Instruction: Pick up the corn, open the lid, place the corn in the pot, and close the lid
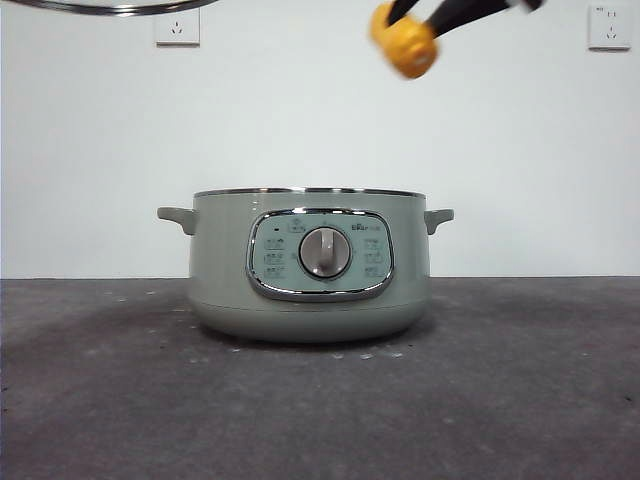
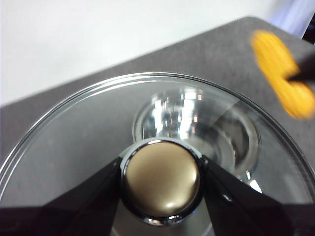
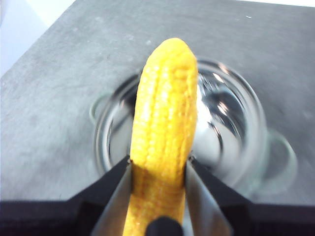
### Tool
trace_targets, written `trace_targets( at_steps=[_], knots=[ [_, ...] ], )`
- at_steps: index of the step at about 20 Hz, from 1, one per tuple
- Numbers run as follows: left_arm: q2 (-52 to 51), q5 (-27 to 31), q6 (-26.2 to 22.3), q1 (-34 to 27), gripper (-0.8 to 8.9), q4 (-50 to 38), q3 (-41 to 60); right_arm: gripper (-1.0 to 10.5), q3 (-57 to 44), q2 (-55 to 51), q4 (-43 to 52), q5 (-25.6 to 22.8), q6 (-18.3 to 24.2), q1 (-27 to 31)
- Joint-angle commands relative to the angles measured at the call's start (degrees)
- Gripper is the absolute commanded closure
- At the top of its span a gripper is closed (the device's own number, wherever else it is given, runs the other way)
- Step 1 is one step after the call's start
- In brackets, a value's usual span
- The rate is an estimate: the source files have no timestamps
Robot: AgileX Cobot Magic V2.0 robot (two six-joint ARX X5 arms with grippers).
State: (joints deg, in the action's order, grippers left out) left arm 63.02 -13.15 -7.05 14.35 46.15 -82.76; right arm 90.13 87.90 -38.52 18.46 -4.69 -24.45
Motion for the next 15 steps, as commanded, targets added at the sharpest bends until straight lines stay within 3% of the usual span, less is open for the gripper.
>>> trace_targets(
  at_steps=[1,4,8,15],
  knots=[
    [-7.15,-0.74,-0.33,-0.96,8.2,-3.41,7.58,9.6,8.02,8.92,-1.55,0.2,1.01,-1.57],
    [-15.13,-0.74,1.36,-1.68,8.21,-3.65,13.94,9.6,18.64,20.5,-4.79,-0.57,1.92,-3.87],
    [-20.98,-0.72,1.49,-1.68,8.21,-0.92,14.78,9.6,28.55,33.29,-8.22,-2.1,2.14,-5.86],
    [-24.17,-0.72,1.33,-1.68,8.21,2.43,14.78,9.6,30.73,42.23,-11.1,-6.78,3.28,-6.4]
  ],
)
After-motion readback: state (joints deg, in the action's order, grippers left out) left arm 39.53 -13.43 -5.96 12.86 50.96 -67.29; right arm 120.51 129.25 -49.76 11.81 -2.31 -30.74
